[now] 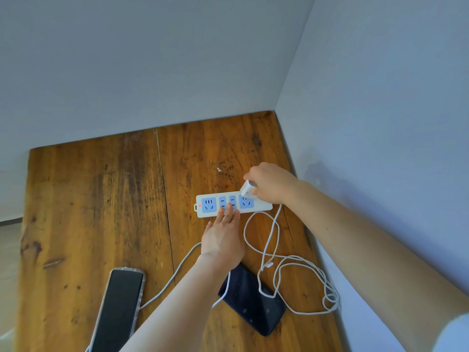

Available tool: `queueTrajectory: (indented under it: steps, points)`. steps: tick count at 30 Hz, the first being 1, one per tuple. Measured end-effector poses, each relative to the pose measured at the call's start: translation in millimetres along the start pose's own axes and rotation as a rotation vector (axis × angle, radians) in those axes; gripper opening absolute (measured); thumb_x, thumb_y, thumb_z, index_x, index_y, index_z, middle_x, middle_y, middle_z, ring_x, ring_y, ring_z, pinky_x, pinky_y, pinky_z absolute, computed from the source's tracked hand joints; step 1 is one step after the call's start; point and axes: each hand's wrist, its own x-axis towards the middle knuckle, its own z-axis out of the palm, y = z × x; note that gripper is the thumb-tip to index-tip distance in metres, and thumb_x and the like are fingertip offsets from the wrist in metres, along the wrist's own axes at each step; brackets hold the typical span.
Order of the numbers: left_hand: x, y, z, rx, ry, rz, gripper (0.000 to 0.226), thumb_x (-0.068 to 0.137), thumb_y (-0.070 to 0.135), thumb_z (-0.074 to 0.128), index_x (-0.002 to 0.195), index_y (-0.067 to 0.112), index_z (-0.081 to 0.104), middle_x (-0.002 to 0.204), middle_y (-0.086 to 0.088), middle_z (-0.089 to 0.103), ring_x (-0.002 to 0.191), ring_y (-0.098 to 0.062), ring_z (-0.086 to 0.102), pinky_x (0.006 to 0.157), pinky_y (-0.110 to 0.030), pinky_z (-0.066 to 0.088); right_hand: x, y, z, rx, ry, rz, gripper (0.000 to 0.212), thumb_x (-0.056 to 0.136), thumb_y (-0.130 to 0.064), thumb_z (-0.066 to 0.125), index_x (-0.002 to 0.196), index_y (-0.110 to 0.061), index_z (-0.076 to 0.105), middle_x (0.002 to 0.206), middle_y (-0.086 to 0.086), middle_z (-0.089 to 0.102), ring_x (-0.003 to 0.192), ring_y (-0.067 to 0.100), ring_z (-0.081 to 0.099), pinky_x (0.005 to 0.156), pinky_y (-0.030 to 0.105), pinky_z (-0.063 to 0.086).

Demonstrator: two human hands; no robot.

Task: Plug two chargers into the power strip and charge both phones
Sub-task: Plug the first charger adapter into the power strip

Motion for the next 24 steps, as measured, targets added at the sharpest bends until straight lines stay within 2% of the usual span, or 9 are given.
queueTrajectory:
  steps: [4, 9, 18, 21, 24]
  points:
    - [-0.8, -1.4, -0.7, -0.006, 0.010, 0.009, 0.072, 0.094, 0.018, 0.048, 0.152, 0.024, 0.007, 0.161, 0.003, -0.005, 0.147, -0.019, -0.006, 0.116, -0.042, 0.017, -1.6, -14.8, 13.7, -0.161, 0.034, -0.105, 0.021, 0.085, -0.011, 0.067, 0.103, -0.008, 0.058, 0.100, 0.013, 0.065, 0.075, 0.019, 0.053, 0.057, 0.023, 0.037]
    - [-3.1, -2.0, 1.4, -0.005, 0.024, 0.022, 0.071, 0.094, 0.018, 0.046, 0.152, 0.023, 0.005, 0.161, 0.002, -0.005, 0.147, -0.020, -0.007, 0.116, -0.042, 0.016, -7.1, -15.2, 19.2, -0.259, 0.046, -0.149, 0.031, 0.084, -0.015, 0.069, 0.112, -0.009, 0.057, 0.106, 0.011, 0.065, 0.089, 0.022, 0.059, 0.060, 0.022, 0.039]
    - [-4.8, 0.1, -4.0, 0.033, 0.006, 0.027, 0.074, 0.093, 0.020, 0.048, 0.152, 0.023, 0.004, 0.161, 0.001, -0.006, 0.147, -0.020, -0.007, 0.116, -0.041, 0.017, -13.2, -28.4, 10.2, -0.394, -0.017, -0.214, 0.026, 0.090, -0.012, 0.059, 0.115, -0.006, 0.055, 0.108, 0.012, 0.063, 0.095, 0.024, 0.056, 0.068, 0.028, 0.046]
    - [-6.8, 1.3, -6.4, 0.023, -0.005, 0.041, 0.074, 0.093, 0.020, 0.047, 0.152, 0.026, 0.004, 0.161, 0.001, -0.004, 0.147, -0.022, -0.006, 0.115, -0.042, 0.021, -10.0, -40.7, 22.2, -0.482, -0.081, -0.243, 0.027, 0.092, -0.013, 0.056, 0.118, -0.008, 0.057, 0.109, 0.012, 0.062, 0.098, 0.025, 0.054, 0.065, 0.030, 0.041]
    - [-6.8, -0.2, -9.0, 0.019, -0.016, 0.044, 0.074, 0.093, 0.020, 0.047, 0.153, 0.025, 0.005, 0.161, 0.003, -0.004, 0.147, -0.020, -0.005, 0.116, -0.041, 0.024, -5.2, -34.6, 22.7, -0.262, -0.013, -0.142, 0.020, 0.090, -0.009, 0.057, 0.110, -0.005, 0.059, 0.104, 0.013, 0.063, 0.089, 0.025, 0.056, 0.064, 0.031, 0.042]
